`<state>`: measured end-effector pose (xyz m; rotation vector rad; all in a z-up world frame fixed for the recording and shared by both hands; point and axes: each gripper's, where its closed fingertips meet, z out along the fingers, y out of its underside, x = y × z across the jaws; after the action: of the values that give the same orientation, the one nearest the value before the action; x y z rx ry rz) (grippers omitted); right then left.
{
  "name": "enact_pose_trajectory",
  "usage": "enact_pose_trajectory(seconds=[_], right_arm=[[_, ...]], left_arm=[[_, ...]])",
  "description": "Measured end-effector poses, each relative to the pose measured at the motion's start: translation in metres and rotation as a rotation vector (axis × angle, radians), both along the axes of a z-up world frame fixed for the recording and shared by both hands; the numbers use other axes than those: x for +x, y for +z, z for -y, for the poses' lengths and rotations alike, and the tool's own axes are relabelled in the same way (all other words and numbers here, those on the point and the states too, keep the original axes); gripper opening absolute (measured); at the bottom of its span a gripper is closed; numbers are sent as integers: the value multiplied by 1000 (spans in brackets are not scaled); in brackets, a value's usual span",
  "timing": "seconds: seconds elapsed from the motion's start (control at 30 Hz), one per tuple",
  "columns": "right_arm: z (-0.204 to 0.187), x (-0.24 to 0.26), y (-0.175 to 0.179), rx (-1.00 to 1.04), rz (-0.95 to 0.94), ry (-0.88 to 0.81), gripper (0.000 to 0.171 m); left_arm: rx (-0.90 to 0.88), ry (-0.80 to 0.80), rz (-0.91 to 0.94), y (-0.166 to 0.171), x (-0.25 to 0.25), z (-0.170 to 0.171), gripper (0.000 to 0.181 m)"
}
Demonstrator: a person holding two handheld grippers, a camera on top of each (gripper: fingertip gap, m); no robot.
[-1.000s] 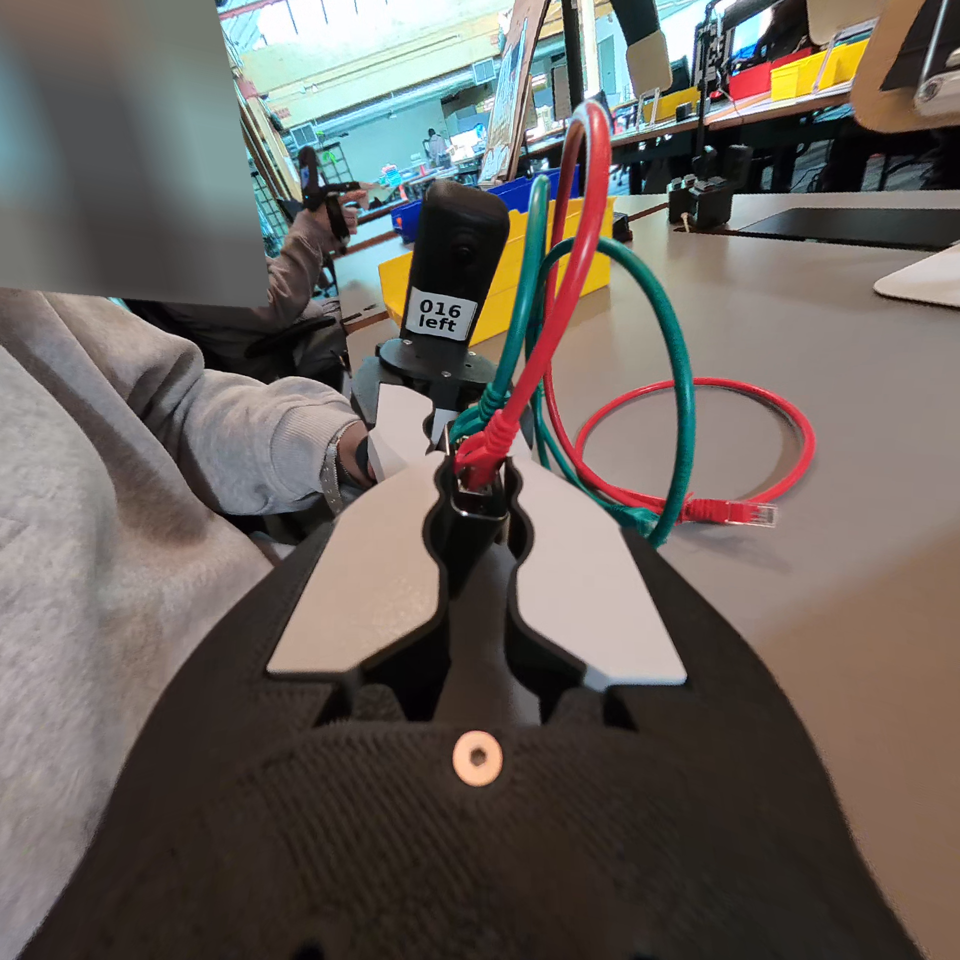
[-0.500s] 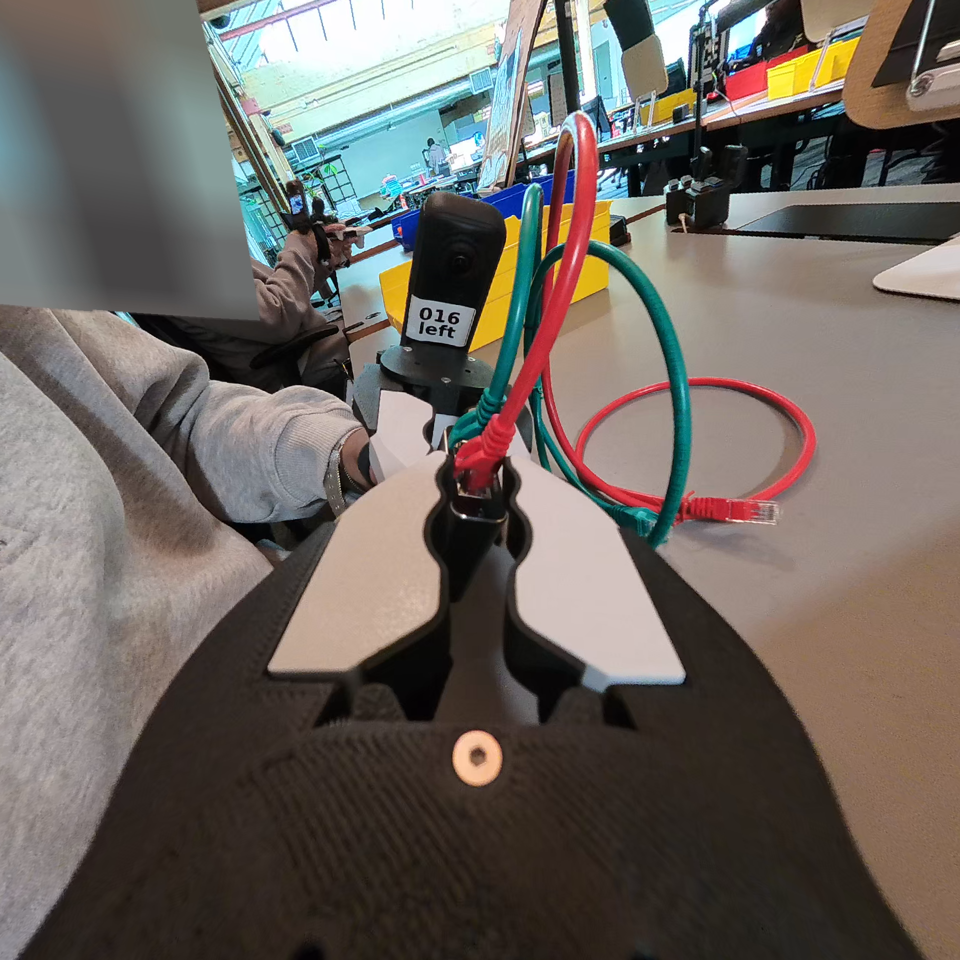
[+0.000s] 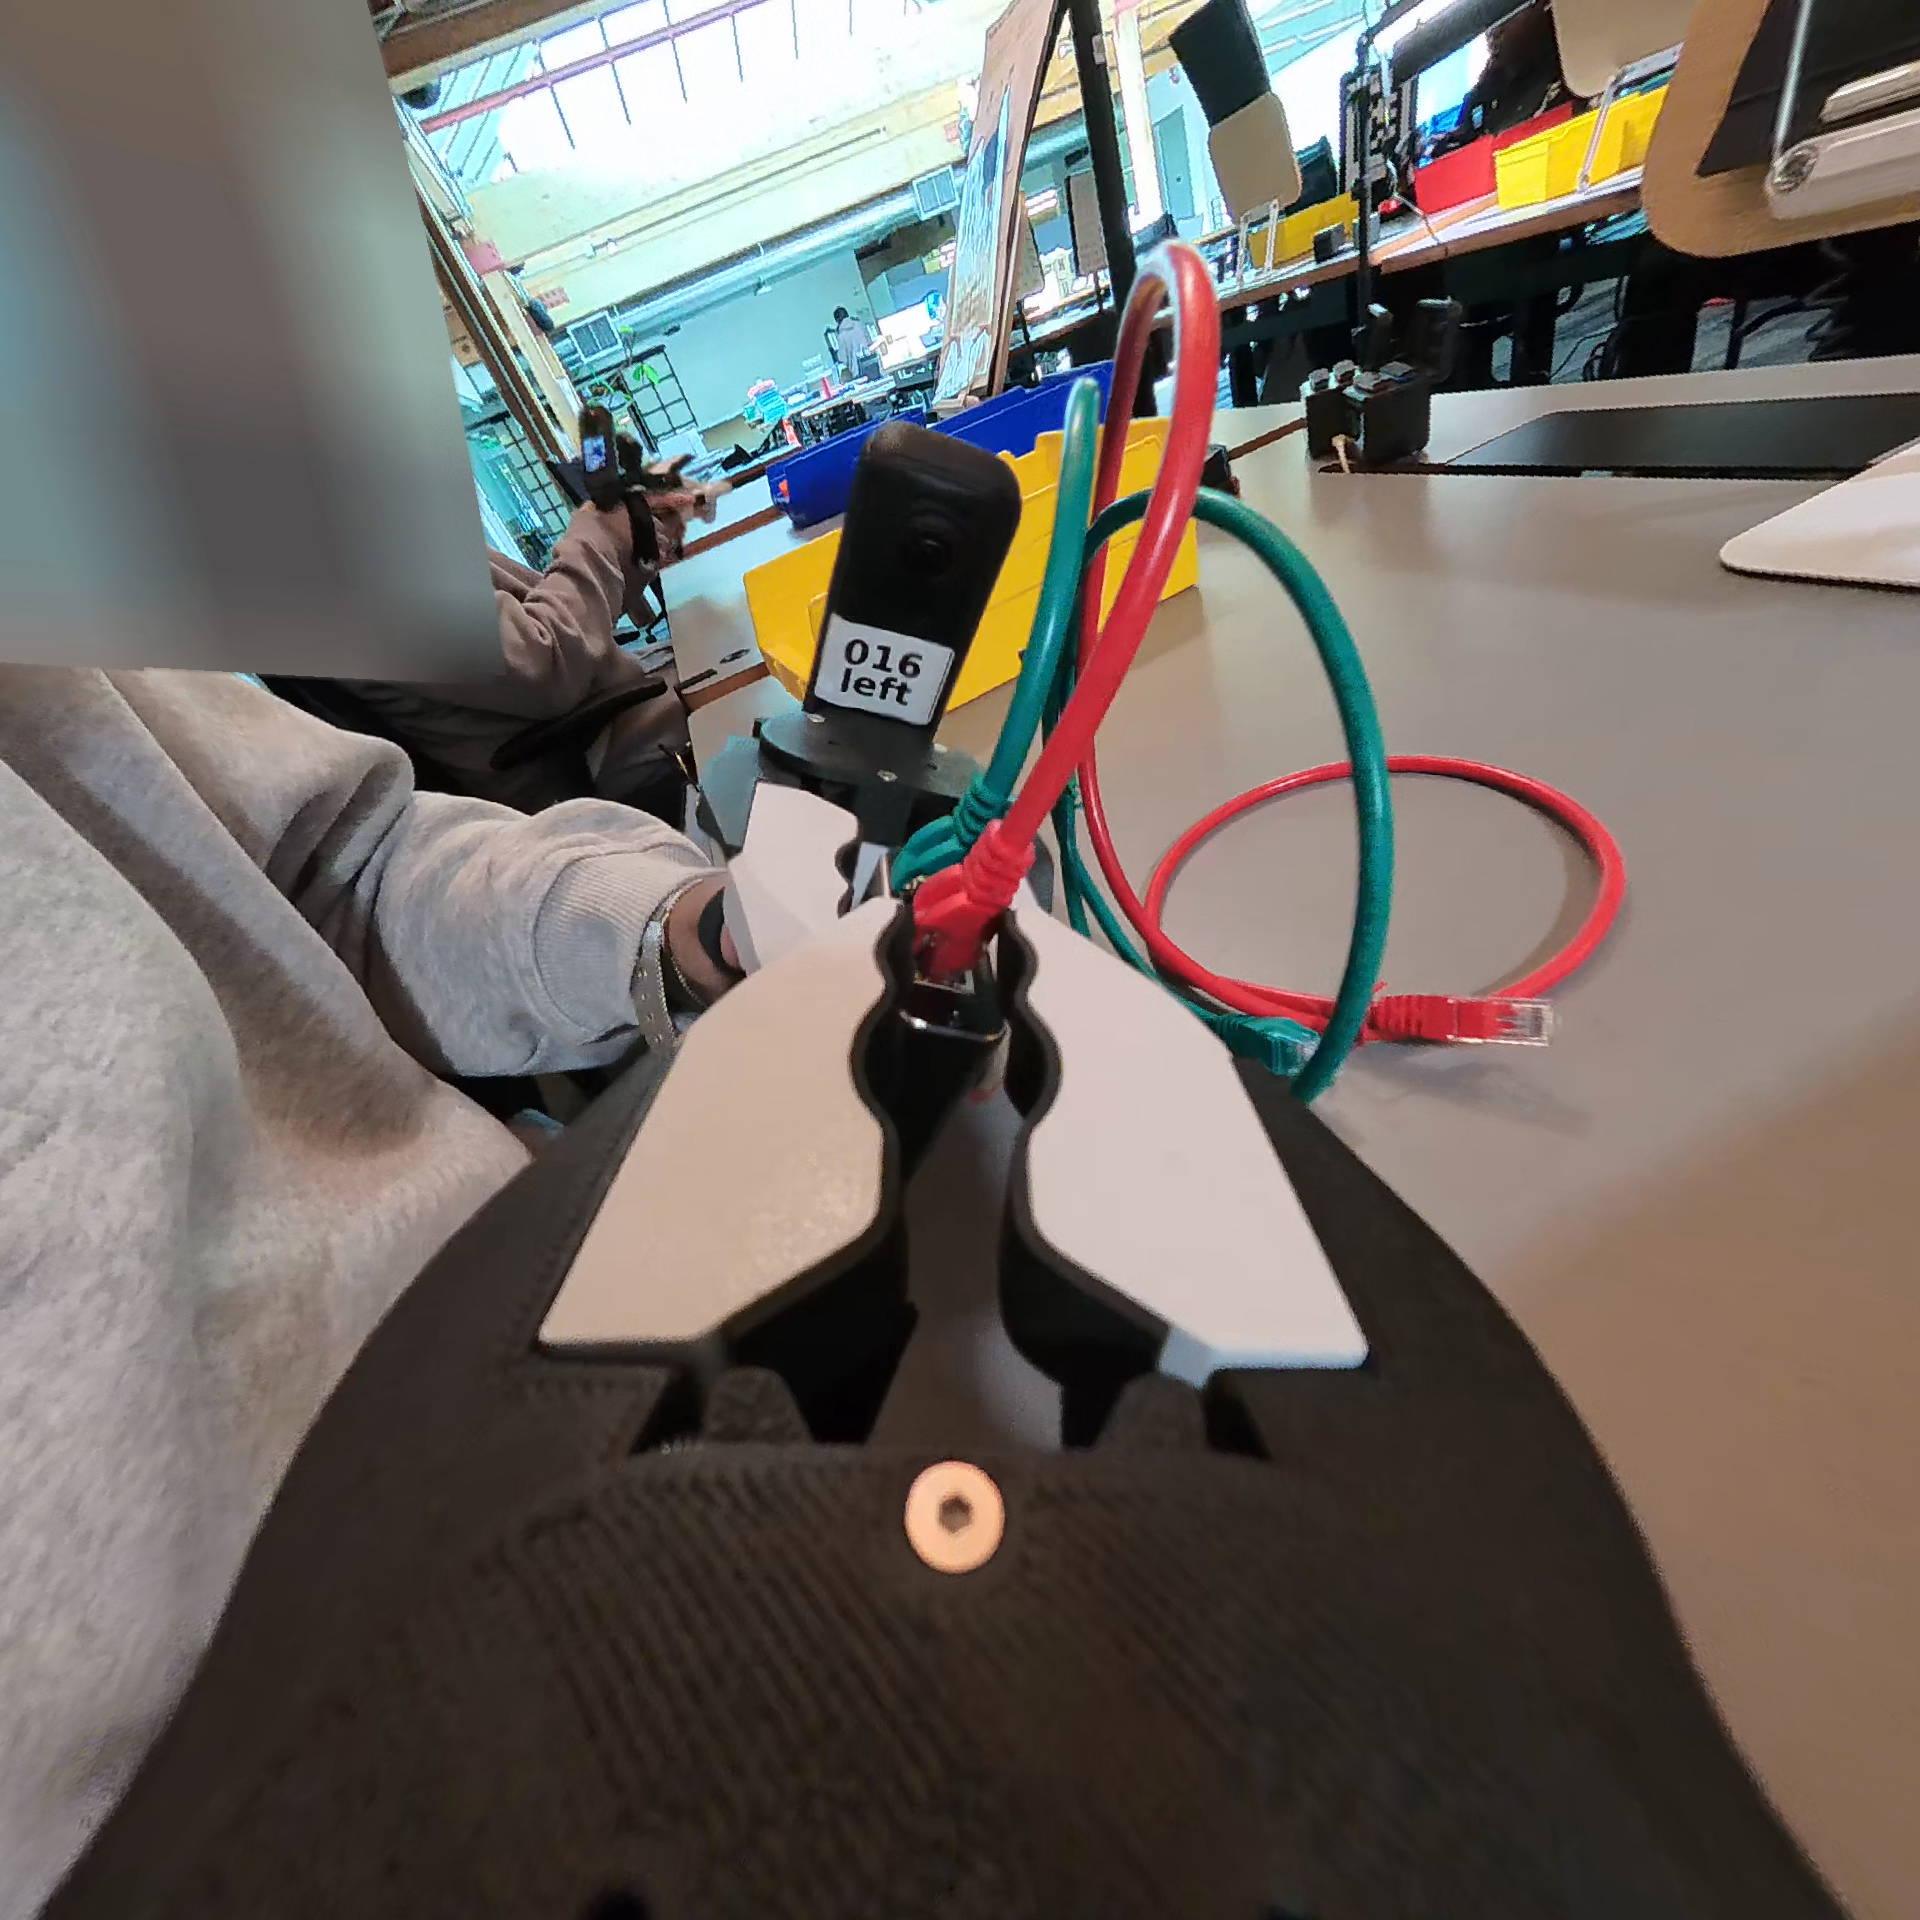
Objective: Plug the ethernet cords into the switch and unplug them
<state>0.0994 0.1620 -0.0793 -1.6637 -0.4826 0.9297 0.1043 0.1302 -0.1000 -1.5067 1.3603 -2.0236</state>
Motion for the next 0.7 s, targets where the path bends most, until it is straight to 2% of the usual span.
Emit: enact_pose_trajectory(seconds=[0.43, 0.57, 0.7], right_arm=[[-10, 4, 16, 96, 27, -157, 15], [-12, 2, 23, 98, -28, -196, 15], [-13, -1, 26, 22, -181, -225, 14]], left_arm=[[-150, 16, 10, 14, 6, 0, 27], [-137, 21, 16, 19, 4, -1, 28], [-224, 47, 25, 23, 3, -2, 27]])
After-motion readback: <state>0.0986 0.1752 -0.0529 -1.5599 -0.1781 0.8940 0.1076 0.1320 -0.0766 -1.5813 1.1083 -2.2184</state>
